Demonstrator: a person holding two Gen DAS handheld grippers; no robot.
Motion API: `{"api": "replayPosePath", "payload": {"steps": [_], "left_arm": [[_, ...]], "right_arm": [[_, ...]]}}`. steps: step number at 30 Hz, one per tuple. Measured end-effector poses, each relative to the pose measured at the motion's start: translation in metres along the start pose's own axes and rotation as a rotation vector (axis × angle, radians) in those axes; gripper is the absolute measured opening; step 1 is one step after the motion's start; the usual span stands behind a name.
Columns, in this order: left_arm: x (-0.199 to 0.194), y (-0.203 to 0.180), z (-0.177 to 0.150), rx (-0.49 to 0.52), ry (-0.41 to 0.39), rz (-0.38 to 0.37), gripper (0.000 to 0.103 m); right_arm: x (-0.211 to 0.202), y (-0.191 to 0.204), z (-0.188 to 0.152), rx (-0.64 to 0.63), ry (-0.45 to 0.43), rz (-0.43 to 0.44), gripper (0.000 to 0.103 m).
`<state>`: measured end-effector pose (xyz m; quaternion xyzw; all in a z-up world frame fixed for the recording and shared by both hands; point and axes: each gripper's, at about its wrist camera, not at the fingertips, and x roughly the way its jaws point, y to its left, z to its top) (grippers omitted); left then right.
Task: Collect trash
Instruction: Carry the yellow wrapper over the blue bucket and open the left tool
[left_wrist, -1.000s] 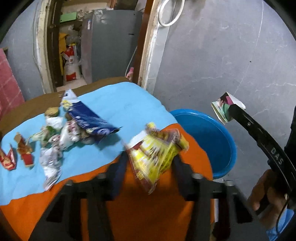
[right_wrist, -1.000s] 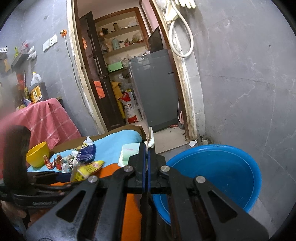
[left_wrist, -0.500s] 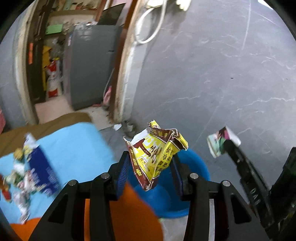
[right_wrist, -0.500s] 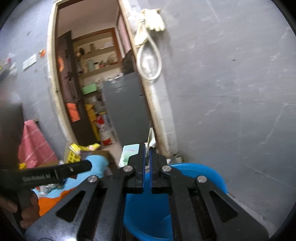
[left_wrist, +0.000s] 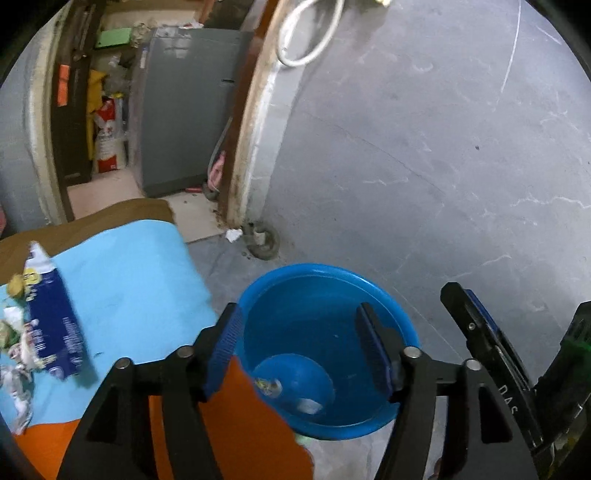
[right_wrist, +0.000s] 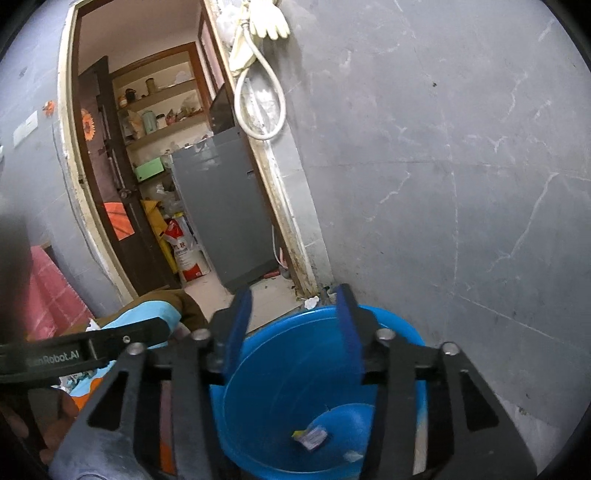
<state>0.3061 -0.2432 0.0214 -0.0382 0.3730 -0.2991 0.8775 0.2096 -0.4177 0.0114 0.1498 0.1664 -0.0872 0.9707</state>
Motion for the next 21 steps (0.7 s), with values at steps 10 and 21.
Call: {"api": "replayPosePath", "payload": {"steps": [10, 21], "left_arm": [[-0.087, 0.045, -0.024, -0.030, -0.293, 0.179, 0.099], [-0.183, 0.088, -0.076, 0.020, -0.567, 0.450, 0.101]], "right_arm": [[-0.020, 0.040, -0.001, -0.070, -0.119, 0.114, 0.103], [-0.057, 0.120, -0.013, -0.191, -0.307, 0.324, 0.103]]}}
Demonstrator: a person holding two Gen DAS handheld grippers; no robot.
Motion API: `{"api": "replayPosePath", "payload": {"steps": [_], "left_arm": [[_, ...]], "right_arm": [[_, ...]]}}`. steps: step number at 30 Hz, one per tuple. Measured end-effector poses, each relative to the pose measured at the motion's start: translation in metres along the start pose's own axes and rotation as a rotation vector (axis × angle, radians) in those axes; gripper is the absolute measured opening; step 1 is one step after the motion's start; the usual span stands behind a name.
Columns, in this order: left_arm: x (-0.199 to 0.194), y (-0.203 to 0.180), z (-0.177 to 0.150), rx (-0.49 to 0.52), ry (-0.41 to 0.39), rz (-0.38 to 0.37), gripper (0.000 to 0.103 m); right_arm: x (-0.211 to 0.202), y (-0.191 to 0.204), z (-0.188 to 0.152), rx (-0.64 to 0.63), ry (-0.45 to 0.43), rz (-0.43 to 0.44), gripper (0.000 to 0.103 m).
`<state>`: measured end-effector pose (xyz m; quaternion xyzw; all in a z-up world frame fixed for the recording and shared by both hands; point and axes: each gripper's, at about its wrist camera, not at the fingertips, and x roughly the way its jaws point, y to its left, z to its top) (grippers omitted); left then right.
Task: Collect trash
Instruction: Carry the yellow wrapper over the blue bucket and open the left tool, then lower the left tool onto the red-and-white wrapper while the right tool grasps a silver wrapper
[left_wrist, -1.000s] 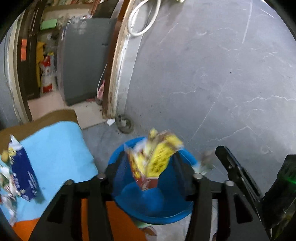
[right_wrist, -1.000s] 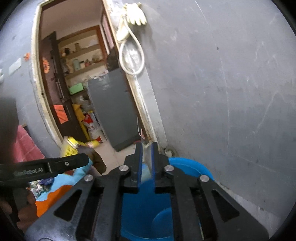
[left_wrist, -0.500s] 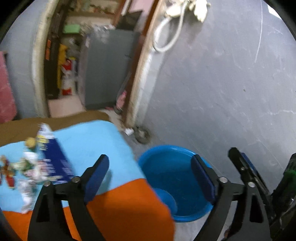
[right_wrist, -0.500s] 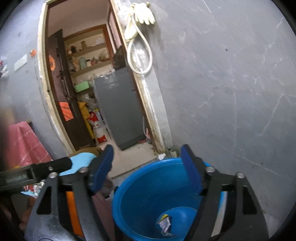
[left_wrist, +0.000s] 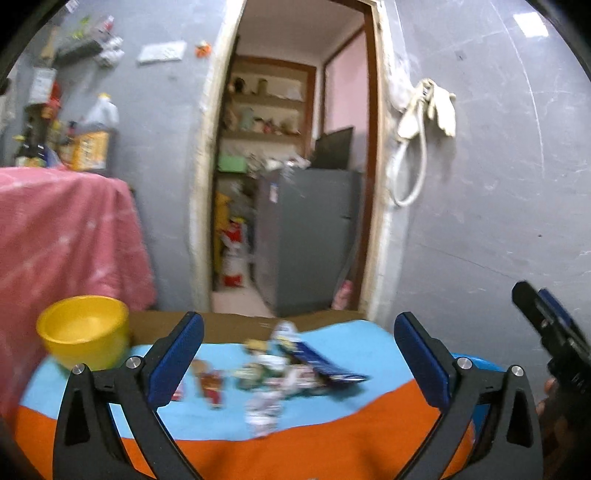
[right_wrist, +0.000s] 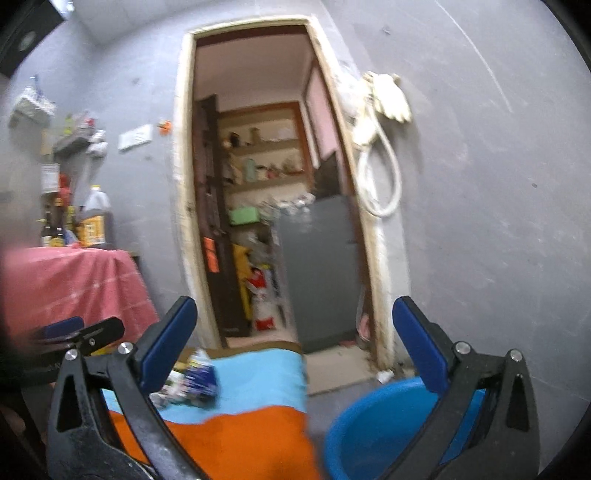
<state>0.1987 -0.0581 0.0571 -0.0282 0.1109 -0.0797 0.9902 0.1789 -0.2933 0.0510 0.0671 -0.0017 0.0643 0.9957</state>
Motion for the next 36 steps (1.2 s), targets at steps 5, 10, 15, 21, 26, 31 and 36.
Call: {"api": "replayPosePath", "payload": {"steps": [5, 10, 15, 21, 26, 31, 36], "left_arm": [[-0.020, 0.035, -0.013, 0.040, -0.028, 0.075, 0.101], [-0.026, 0.064, -0.029, 0.066, 0.019, 0.108, 0.101], [-0.016, 0.091, -0.042, 0.021, 0.120, 0.126, 0.101], [0.008, 0.114, -0.049, -0.060, 0.266, 0.146, 0.101], [0.025, 0.121, -0.049, -0.054, 0.338, 0.150, 0.098], [0.042, 0.128, -0.052, -0.073, 0.401, 0.110, 0.081], [0.063, 0.133, -0.054, -0.097, 0.473, 0.066, 0.062]], "right_arm": [[0.002, 0.042, -0.005, -0.055, -0.024, 0.086, 0.103], [0.018, 0.072, -0.021, -0.105, 0.062, 0.141, 0.103], [0.038, 0.089, -0.037, -0.137, 0.162, 0.146, 0.103], [0.062, 0.095, -0.053, -0.109, 0.323, 0.192, 0.103], [0.079, 0.104, -0.062, -0.111, 0.431, 0.227, 0.103], [0.096, 0.119, -0.074, -0.139, 0.547, 0.277, 0.097], [0.116, 0.137, -0.086, -0.195, 0.666, 0.318, 0.075]]}}
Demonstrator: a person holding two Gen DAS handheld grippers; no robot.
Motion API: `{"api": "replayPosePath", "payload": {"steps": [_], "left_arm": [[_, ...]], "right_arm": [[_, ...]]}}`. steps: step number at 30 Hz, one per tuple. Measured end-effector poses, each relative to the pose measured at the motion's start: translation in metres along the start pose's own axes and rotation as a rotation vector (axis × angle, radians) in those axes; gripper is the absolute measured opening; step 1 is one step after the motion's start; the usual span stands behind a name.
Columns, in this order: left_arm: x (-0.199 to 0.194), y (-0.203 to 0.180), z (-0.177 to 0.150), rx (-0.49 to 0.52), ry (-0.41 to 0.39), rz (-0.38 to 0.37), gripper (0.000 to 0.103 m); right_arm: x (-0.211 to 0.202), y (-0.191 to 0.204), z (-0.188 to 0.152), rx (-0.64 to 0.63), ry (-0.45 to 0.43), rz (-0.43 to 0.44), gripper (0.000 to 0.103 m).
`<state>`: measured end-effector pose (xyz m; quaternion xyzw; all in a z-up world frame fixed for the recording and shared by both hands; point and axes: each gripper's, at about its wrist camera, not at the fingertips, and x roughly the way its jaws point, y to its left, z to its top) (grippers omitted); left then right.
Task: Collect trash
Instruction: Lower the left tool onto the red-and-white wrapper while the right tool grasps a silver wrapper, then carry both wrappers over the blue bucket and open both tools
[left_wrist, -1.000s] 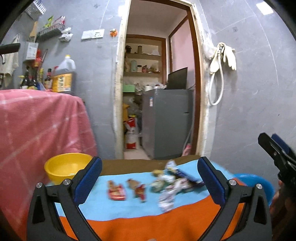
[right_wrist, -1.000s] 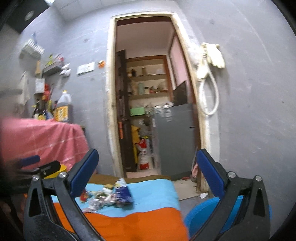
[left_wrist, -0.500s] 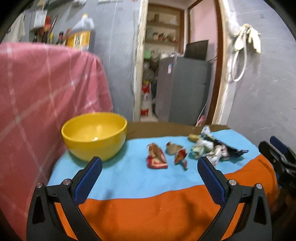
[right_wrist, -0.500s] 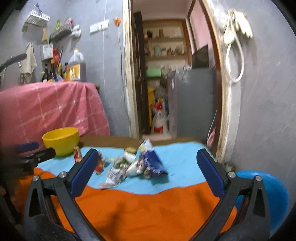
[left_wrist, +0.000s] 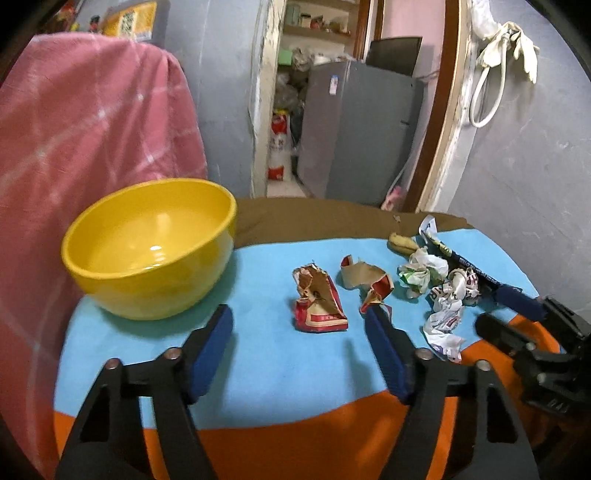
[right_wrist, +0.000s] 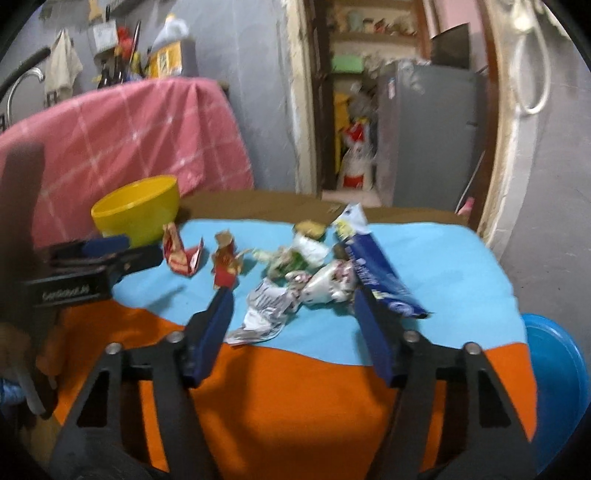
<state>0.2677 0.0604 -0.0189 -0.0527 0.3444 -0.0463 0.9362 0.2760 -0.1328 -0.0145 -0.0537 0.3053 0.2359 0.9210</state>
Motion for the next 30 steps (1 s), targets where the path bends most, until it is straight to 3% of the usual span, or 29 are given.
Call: {"api": "replayPosePath", "payload": {"steps": [3, 11, 13, 15, 24, 30], "left_arm": [[0.009, -0.001, 0.006, 0.005, 0.030, -0.009, 0.056], [0.027, 0.003, 0.015, -0.024, 0.087, -0.025, 0.047], [0.030, 0.005, 0.015, -0.030, 0.101, -0.026, 0.035], [0.032, 0.005, 0.015, -0.034, 0.110, -0.032, 0.026], [0.018, -0.002, 0.012, -0.011, 0.066, -0.046, 0.025], [-0.001, -0.010, 0.003, -0.027, 0.023, -0.077, 0.025]], "right_arm": [[0.014, 0.006, 0.004, -0.030, 0.058, 0.020, 0.066], [0.043, 0.009, 0.010, -0.039, 0.201, 0.072, 0.058], [0.049, 0.004, 0.010, -0.017, 0.236, 0.093, 0.055], [0.051, 0.002, 0.009, -0.005, 0.250, 0.096, 0.046], [0.035, 0.007, 0.000, -0.032, 0.172, 0.101, 0.027], [0.009, 0.005, -0.007, -0.029, 0.048, 0.106, 0.027]]}}
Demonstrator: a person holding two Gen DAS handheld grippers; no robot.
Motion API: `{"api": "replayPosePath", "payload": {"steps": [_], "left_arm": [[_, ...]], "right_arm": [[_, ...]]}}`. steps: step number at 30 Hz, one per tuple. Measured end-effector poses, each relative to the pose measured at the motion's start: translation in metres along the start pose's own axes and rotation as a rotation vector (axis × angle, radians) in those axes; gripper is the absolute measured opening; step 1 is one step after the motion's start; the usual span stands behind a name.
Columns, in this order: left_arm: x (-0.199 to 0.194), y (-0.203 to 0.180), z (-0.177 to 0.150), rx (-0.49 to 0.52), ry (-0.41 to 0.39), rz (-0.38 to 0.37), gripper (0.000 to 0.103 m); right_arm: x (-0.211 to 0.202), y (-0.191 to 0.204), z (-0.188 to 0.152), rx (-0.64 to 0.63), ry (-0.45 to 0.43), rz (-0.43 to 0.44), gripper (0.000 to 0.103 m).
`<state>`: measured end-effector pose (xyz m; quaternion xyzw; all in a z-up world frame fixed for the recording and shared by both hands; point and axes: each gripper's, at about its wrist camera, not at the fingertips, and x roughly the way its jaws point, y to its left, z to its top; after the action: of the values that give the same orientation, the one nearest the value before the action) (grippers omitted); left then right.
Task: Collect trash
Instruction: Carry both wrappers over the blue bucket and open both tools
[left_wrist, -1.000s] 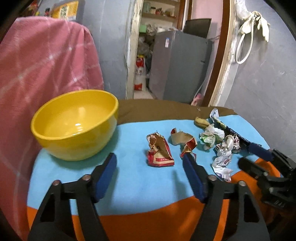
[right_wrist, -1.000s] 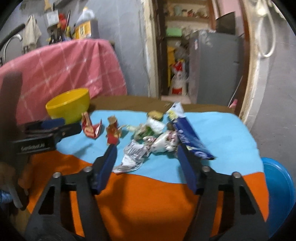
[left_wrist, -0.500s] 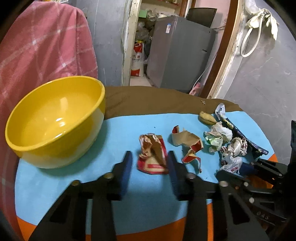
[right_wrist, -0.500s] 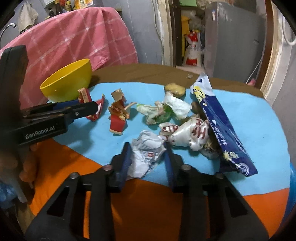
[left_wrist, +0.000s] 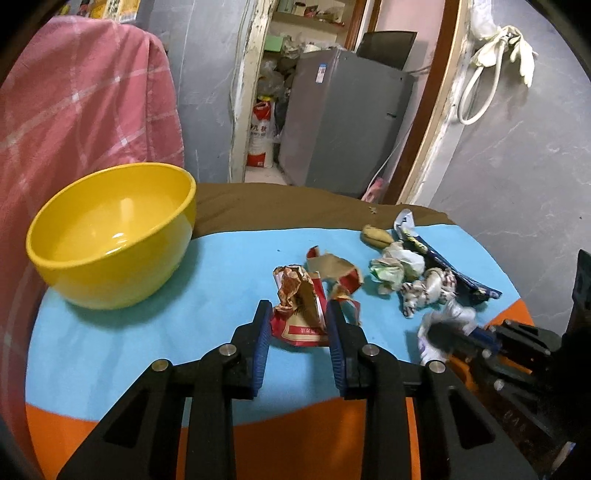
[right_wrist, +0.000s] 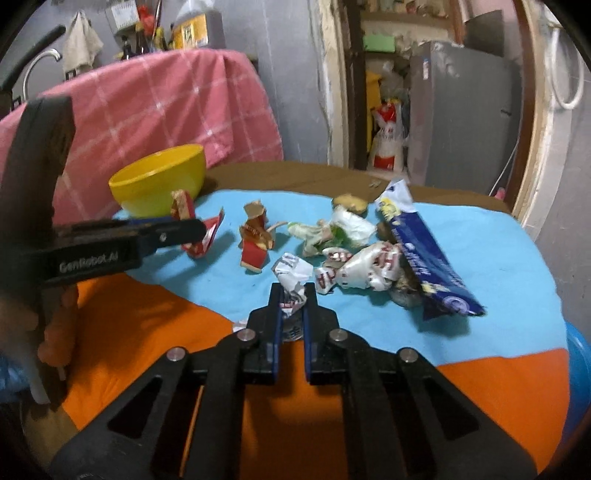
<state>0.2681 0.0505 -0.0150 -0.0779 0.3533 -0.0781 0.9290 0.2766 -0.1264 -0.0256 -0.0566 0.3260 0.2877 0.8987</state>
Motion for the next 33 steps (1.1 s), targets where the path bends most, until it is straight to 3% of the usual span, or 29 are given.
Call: {"api": "replayPosePath", "payload": {"steps": [6, 11, 16, 25, 33], "left_arm": [[-0.027, -0.022, -0.006, 0.007, -0.137, -0.066, 0.025], [-0.047, -0.057, -0.001, 0.037, -0.247, -0.137, 0.025], [-0.057, -0.100, 0.010, 0.062, -0.319, -0.212, 0.025], [-0.038, -0.179, 0.023, 0.110, -0.298, -0.356, 0.025], [-0.012, -0.236, 0.030, 0.139, -0.230, -0.404, 0.025]], "right_arm": [[-0.044, -0.013, -0.006, 0.045, -0.191, -0.032, 0.027], [-0.095, -0.028, -0.007, 0.053, -0.381, -0.146, 0.027], [-0.137, -0.041, -0.015, 0.038, -0.507, -0.281, 0.027], [-0.183, -0.090, -0.033, 0.125, -0.572, -0.473, 0.028], [-0.198, -0.140, -0.045, 0.281, -0.525, -0.545, 0.028]]}}
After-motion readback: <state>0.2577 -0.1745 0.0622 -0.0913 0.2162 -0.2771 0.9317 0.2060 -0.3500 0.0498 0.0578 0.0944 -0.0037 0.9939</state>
